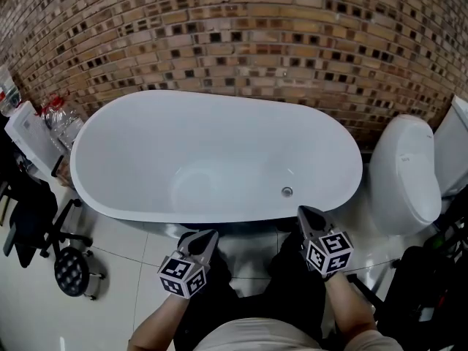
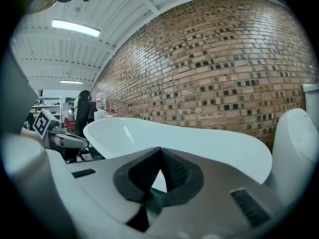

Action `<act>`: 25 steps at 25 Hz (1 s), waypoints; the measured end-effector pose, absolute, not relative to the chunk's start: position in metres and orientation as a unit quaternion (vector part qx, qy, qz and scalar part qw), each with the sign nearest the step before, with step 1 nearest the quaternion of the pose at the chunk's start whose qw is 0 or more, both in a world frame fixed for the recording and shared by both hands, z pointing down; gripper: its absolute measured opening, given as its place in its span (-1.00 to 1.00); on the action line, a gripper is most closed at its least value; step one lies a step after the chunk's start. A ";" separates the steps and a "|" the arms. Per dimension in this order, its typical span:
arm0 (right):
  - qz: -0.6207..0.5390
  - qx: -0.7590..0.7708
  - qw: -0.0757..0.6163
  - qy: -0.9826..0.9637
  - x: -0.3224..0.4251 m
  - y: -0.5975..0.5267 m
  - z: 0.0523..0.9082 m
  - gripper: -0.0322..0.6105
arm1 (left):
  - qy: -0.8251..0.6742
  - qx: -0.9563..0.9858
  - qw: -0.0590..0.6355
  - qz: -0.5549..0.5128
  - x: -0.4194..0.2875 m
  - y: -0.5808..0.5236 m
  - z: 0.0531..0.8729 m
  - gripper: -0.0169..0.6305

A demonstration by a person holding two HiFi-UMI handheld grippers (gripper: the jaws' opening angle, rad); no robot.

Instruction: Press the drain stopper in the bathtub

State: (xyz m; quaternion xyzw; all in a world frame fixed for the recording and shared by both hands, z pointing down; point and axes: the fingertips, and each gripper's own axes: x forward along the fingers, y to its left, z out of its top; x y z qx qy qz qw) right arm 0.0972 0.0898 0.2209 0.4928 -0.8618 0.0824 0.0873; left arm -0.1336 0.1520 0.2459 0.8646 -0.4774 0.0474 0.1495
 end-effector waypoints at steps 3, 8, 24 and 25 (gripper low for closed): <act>0.060 0.484 0.098 -0.868 0.089 0.092 0.219 -0.85 | -0.479 0.862 0.155 0.053 -0.137 0.153 0.255 -0.93; 0.029 0.471 0.123 -0.873 0.074 0.096 0.222 -0.85 | -0.486 0.856 0.169 0.050 -0.145 0.155 0.266 -0.93; 0.028 0.467 0.139 -0.873 0.072 0.090 0.233 -0.85 | -0.504 0.842 0.186 0.050 -0.151 0.157 0.283 -0.93; 0.029 0.468 0.139 -0.872 0.073 0.090 0.234 -0.85 | -0.503 0.843 0.185 0.049 -0.150 0.157 0.282 -0.93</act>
